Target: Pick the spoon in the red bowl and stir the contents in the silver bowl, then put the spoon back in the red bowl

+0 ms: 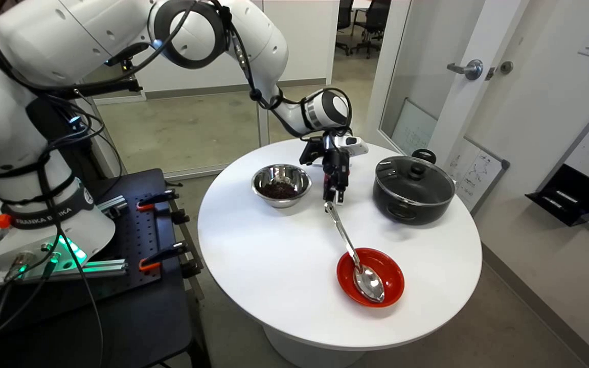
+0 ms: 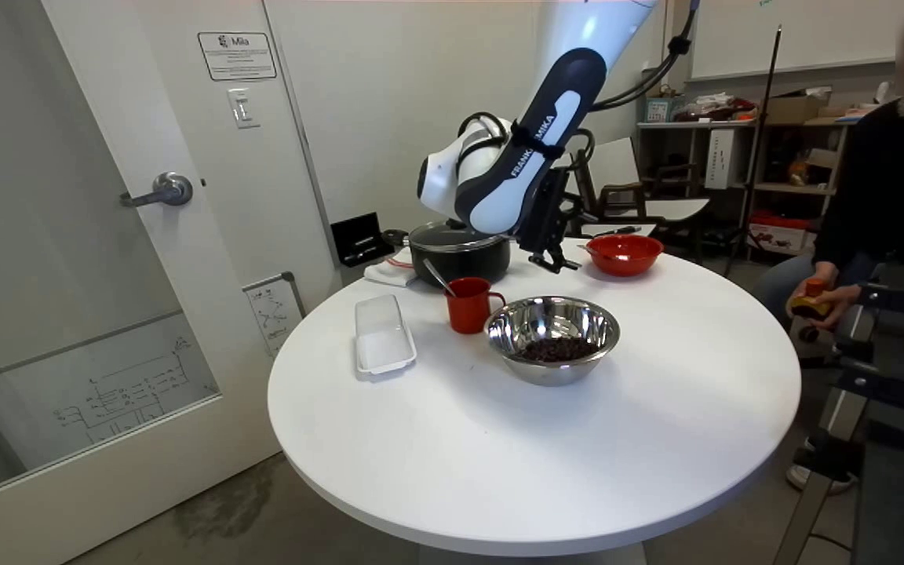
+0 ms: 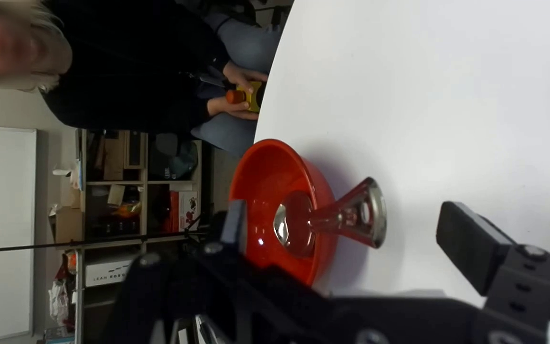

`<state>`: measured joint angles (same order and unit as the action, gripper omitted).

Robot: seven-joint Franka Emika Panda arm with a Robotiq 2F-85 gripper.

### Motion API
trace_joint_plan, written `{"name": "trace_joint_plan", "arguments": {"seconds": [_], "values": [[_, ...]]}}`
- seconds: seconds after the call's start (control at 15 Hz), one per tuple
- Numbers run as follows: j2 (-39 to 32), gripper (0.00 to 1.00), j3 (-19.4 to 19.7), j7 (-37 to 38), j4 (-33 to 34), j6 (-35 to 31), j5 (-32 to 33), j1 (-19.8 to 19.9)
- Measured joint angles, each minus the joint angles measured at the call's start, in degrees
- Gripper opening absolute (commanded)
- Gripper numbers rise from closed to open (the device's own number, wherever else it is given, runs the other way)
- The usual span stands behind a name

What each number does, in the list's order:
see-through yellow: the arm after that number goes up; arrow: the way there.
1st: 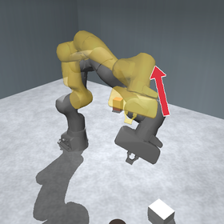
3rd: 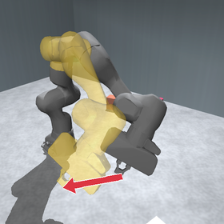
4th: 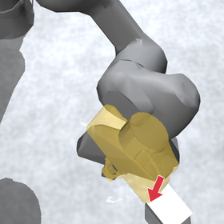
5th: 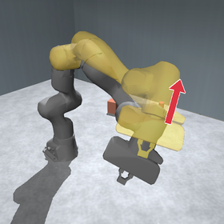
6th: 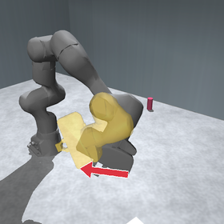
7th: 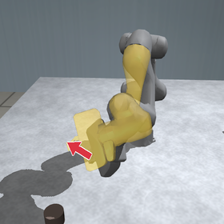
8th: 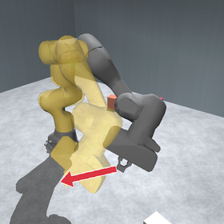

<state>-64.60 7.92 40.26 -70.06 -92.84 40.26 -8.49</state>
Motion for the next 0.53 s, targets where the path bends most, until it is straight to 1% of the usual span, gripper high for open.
{"name": "trace_joint_plan", "arguments": {"seconds": [0.47, 0.53], "values": [[-3.0, 1.0, 1.0, -1.6, 3.2, 0.1, -1.2, 0.1], [-3.3, 0.9, 1.2, -1.8, 3.5, 0.1, -1.4, 0.1]]}}
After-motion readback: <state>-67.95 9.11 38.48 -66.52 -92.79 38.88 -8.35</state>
